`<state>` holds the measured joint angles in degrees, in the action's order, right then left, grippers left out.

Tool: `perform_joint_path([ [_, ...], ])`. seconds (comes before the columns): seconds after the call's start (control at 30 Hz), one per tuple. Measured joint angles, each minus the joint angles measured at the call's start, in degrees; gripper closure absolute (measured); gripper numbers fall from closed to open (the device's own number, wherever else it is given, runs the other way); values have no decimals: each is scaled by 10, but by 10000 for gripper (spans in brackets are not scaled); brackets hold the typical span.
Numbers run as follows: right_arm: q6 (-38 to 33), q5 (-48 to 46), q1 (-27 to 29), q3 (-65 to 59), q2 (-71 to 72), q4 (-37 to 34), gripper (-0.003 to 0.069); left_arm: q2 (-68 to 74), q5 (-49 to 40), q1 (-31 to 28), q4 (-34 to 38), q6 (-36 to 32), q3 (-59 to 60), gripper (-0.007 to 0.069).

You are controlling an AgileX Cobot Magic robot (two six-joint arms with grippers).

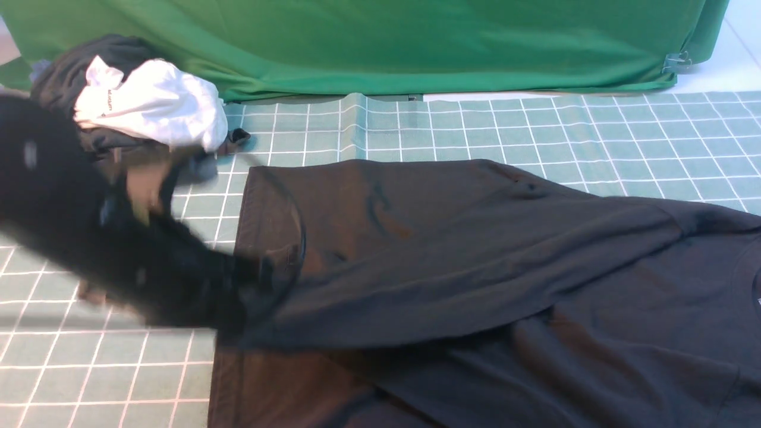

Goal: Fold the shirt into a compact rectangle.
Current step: 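Fold the left side of the dark shirt inward over its body with the left gripper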

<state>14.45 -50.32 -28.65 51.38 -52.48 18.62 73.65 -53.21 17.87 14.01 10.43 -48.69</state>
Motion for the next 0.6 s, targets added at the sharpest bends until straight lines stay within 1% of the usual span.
perform_joint_path([
  [0.03,0,1,0,0,0,-1,592,0,0,1,0,0,4,618],
  [0.1,-1,3,0,0,0,-7,588,-8,14,18,1,16,51,618],
  [0.23,-1,3,0,0,0,-15,583,-9,24,27,6,29,88,618],
  [0.4,-2,3,0,0,0,-22,580,-9,34,27,9,29,96,618],
  [0.5,-2,3,0,0,0,-27,577,-9,37,27,13,29,96,597],
  [0.57,-3,3,0,0,0,-28,576,-9,38,27,13,29,97,565],
  [0.6,-3,3,0,0,0,-28,575,-9,38,27,12,28,100,532],
])
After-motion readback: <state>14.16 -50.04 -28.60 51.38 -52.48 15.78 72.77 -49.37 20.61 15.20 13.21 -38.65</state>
